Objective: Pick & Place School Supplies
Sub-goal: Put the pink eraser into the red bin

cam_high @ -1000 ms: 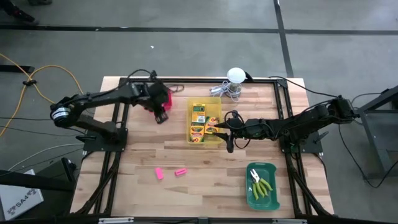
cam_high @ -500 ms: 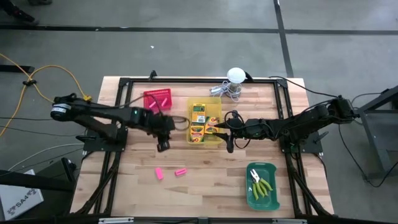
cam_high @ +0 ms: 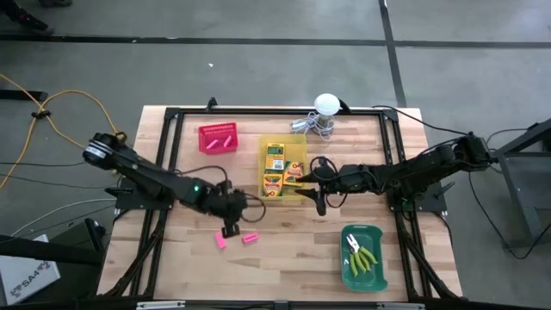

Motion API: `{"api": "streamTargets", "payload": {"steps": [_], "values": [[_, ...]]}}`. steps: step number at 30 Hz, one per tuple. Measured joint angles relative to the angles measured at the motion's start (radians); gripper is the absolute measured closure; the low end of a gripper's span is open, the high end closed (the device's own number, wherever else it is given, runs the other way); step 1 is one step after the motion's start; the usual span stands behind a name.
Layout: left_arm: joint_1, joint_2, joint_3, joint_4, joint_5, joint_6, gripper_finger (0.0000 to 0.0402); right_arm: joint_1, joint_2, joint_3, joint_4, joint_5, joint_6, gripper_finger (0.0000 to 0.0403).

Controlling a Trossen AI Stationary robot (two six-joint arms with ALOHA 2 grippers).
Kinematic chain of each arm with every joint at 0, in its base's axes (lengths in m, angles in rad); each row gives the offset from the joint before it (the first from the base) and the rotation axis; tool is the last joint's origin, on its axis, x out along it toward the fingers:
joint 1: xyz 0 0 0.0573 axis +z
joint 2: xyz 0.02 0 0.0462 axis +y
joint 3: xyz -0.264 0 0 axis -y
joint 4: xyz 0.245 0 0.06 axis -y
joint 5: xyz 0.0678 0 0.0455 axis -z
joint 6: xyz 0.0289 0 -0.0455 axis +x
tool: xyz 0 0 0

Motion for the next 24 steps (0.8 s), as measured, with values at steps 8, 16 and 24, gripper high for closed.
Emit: {"api": "streamTargets", "payload": {"steps": [8, 16, 24], "values": [[-0.110, 0.101, 0.000, 0.158, -0.023, -0.040, 0.0282, 0.022, 0.000, 0.000, -0.016, -0.052, 0.030, 0.0247], [-0.173, 0.166, 0.000, 0.224, -0.025, -0.123, 0.0282, 0.075, 0.000, 0.000, -0.033, -0.043, 0.049, 0.0247], [-0.195, 0.206, 0.000, 0.260, -0.054, -0.256, 0.0262, 0.081, 0.000, 0.000, -0.041, -0.040, 0.053, 0.0247]]}}
